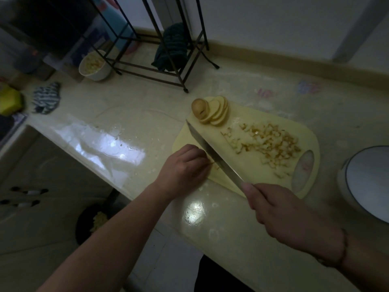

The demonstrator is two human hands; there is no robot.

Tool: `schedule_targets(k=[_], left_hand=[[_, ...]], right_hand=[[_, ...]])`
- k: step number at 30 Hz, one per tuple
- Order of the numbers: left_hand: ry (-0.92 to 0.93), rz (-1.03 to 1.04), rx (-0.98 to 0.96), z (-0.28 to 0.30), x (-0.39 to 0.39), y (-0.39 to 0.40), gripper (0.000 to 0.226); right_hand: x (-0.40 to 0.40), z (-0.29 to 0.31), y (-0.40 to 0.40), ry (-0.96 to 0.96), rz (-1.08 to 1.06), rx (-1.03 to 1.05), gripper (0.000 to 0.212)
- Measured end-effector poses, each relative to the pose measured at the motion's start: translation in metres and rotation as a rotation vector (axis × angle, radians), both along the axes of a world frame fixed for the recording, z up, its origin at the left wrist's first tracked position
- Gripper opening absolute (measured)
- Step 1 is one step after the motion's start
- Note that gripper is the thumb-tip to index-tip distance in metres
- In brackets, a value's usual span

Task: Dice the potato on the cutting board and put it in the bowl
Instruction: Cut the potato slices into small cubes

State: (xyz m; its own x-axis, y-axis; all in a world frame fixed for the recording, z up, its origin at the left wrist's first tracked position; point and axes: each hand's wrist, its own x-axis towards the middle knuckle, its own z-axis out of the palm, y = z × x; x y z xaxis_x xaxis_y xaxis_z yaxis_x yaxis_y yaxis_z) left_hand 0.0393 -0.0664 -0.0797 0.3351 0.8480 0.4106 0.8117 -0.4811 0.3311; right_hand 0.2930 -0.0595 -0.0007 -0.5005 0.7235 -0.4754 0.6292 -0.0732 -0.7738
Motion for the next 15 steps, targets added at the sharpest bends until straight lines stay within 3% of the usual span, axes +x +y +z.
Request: schedule_targets(k=[15], left_hand=[[0.016,0.010,0.000,-0.007,-0.004,-0.001,0.013]], right_hand=[[-0.003,-0.008,-0.019,0.023,0.013,0.145,0.063]])
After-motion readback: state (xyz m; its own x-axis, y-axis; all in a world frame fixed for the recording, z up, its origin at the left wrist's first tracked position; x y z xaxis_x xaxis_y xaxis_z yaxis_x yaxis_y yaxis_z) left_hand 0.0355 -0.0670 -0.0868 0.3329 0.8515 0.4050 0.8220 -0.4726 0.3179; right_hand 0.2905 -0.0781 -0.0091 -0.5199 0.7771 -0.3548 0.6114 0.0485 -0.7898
